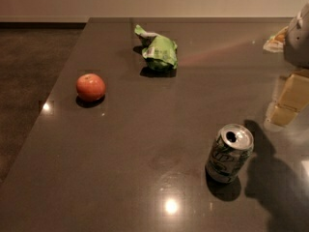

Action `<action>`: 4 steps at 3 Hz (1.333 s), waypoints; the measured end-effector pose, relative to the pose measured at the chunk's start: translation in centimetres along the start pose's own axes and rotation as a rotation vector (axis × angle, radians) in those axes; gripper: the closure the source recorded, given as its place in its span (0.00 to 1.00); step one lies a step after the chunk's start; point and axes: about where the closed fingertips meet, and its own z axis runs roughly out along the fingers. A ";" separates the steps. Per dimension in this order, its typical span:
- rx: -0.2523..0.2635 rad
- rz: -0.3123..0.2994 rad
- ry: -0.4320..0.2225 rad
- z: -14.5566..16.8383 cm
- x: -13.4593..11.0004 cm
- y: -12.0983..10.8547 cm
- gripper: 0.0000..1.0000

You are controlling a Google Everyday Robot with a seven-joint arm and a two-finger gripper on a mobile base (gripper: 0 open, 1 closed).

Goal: Move 7up can near apple

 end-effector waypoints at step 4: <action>-0.113 -0.047 -0.192 1.3 -1.5 6.2 0.00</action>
Offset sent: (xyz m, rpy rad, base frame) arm -0.0289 0.0171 -0.0098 0.1151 0.0198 0.0747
